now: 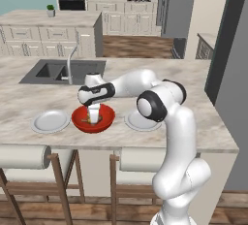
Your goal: Pick the chicken drumstick and lemon wedge from their plates and place them in the bowl. Then put the bowl in the fridge.
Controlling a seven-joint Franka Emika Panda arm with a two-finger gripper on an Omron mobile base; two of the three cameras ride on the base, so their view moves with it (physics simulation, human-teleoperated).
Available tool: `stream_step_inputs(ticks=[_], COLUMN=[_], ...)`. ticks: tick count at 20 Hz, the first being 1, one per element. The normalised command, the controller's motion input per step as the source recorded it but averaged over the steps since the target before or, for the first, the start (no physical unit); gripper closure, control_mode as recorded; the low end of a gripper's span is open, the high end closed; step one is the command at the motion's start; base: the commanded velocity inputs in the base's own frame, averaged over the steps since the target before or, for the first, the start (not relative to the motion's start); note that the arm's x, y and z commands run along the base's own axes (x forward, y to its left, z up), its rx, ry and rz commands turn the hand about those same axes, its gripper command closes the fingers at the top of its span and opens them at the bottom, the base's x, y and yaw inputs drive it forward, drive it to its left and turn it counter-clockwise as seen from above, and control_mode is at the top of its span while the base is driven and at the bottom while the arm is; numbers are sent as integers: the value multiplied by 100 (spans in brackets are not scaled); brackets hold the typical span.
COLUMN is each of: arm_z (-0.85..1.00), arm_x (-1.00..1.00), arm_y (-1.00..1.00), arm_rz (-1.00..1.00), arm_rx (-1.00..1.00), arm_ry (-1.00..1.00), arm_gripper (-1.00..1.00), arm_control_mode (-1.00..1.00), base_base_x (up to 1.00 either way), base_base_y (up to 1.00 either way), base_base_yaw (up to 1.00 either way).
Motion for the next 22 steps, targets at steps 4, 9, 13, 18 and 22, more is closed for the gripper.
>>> stream_step_inputs(ticks=[4, 9, 13, 18, 22], arm_z=[13, 15, 20, 29, 29], arm_x=[-1, -10, -24, -34, -41], arm_y=[0, -5, 0, 0, 0], arm_rz=[0, 0, 0, 1, 11], arm_rx=[0, 0, 0, 2, 3], arm_ry=[-7, -5, -10, -12, -10], arm_gripper=[-100, -100, -100, -100, -100], arm_control_mode=[-100, -100, -100, -100, -100], base_base_x=[0, 0, 0, 0, 0], base_base_y=[0, 0, 0, 0, 0], base_base_yaw=[0, 0, 0, 0, 0])
